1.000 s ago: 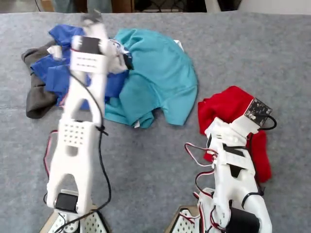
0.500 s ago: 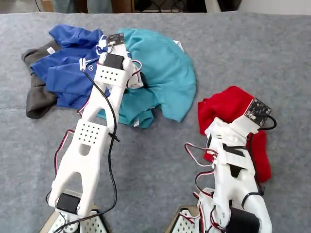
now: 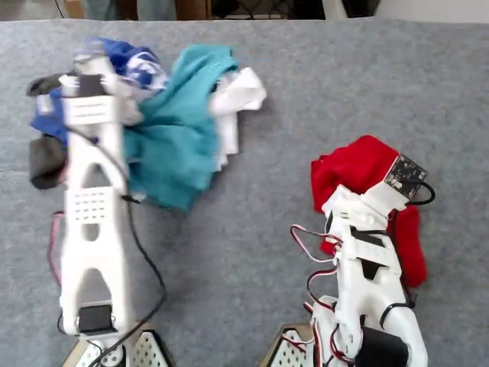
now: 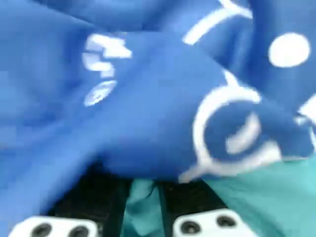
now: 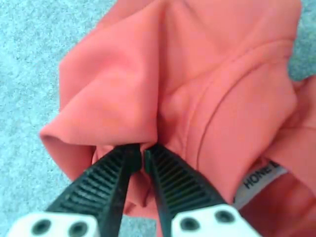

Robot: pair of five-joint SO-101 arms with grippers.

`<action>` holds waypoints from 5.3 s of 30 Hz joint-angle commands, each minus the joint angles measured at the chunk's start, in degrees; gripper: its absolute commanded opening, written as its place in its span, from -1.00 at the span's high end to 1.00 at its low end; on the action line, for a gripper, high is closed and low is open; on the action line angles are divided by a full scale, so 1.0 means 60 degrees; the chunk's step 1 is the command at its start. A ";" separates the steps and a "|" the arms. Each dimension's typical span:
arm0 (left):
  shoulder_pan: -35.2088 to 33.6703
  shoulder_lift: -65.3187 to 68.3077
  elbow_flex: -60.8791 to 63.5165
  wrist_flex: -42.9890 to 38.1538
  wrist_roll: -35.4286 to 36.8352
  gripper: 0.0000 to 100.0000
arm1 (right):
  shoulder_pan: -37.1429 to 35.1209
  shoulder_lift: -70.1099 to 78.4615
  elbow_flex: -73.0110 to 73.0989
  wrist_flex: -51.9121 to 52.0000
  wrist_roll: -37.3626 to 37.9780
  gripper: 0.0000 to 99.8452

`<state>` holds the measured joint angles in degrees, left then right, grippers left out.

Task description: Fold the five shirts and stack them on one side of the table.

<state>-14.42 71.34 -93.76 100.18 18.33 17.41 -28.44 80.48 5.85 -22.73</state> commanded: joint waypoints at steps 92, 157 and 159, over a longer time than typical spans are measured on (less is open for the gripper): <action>-0.7451 -0.4293 -0.0242 -0.2579 -0.4278 0.59 | -0.0103 0.0051 -0.0242 -0.0015 -0.0015 0.97; -0.7363 -0.7575 -0.0110 -0.2183 -0.3560 0.94 | -0.0088 0.0051 -0.0227 -0.0015 -0.0015 0.97; -0.7333 -0.7282 0.0315 -0.1568 -0.3590 0.94 | -0.0088 0.0051 -0.0227 -0.0015 -0.0015 0.97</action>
<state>-58.20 28.97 -92.35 87.78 -3.56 17.41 -28.44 80.48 5.85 -22.73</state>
